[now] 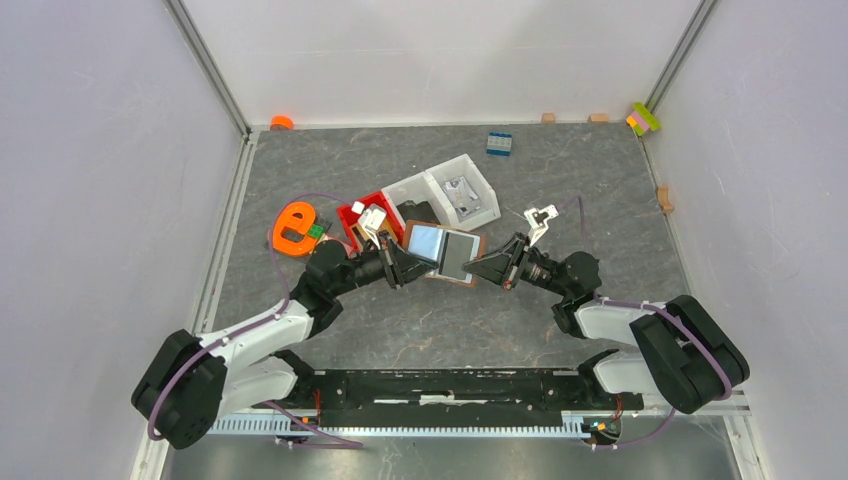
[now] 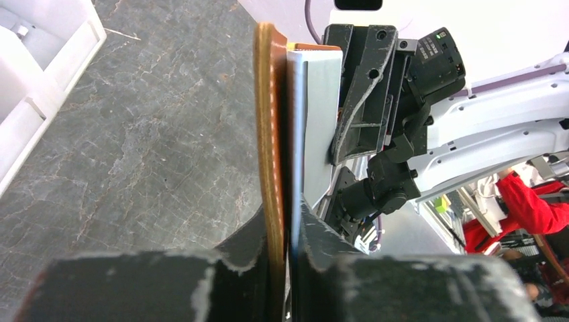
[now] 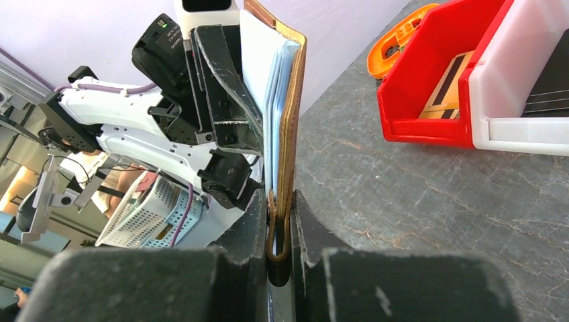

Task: Take the credit cards out of the card holder
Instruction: Remove the credit card from the card holder.

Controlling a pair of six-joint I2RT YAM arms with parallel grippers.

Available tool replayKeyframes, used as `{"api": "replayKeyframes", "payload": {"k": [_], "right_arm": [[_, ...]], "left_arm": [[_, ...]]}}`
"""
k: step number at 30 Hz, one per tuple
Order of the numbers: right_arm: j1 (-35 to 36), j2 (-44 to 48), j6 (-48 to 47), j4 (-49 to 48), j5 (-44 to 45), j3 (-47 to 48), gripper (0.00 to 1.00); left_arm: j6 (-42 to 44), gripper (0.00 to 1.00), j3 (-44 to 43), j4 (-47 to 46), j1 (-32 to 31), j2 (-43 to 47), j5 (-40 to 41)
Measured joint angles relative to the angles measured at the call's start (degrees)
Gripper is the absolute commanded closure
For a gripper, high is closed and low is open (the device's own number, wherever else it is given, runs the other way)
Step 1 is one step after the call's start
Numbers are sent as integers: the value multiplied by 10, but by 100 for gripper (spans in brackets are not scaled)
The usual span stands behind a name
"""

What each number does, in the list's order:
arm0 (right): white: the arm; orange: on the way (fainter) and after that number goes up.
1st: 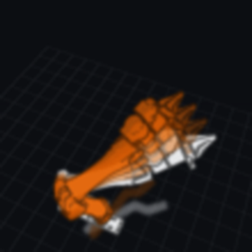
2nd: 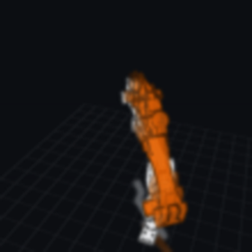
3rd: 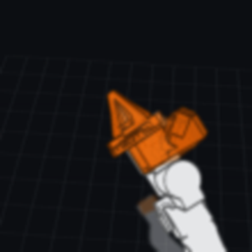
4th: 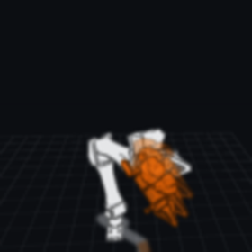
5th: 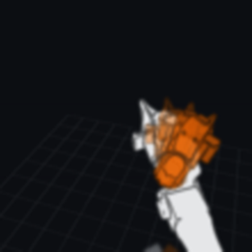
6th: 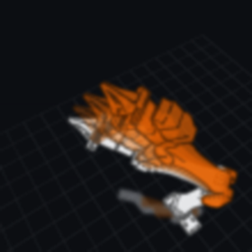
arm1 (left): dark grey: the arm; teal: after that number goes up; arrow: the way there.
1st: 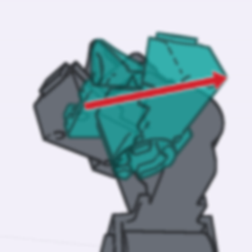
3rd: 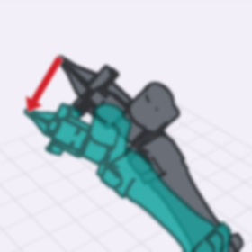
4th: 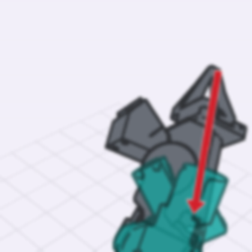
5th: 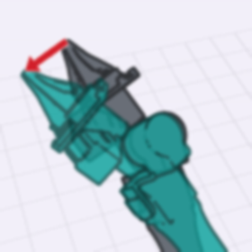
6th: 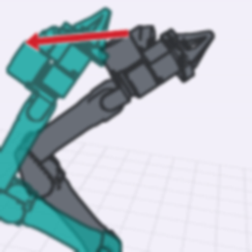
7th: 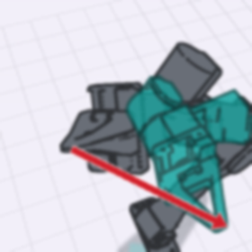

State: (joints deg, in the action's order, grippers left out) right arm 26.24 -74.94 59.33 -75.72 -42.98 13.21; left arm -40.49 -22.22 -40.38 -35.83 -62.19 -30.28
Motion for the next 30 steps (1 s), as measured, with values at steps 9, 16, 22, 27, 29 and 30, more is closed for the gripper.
{"api": "replayKeyframes", "payload": {"k": [9,16,22,27,29,30], "right_arm": [[0,-1,-7,26,3,0,100],[0,-6,-30,85,15,2,100],[0,-6,-73,192,31,14,100],[0,-6,-95,239,43,21,100],[0,-6,-97,242,42,21,100],[0,-5,-97,242,42,21,100]], "left_arm": [[11,50,-17,128,6,34,96],[28,31,-37,260,7,68,220],[35,34,-32,300,12,166,282],[49,47,17,219,13,253,226],[49,47,36,179,12,258,196],[49,47,39,165,12,249,180]]}}
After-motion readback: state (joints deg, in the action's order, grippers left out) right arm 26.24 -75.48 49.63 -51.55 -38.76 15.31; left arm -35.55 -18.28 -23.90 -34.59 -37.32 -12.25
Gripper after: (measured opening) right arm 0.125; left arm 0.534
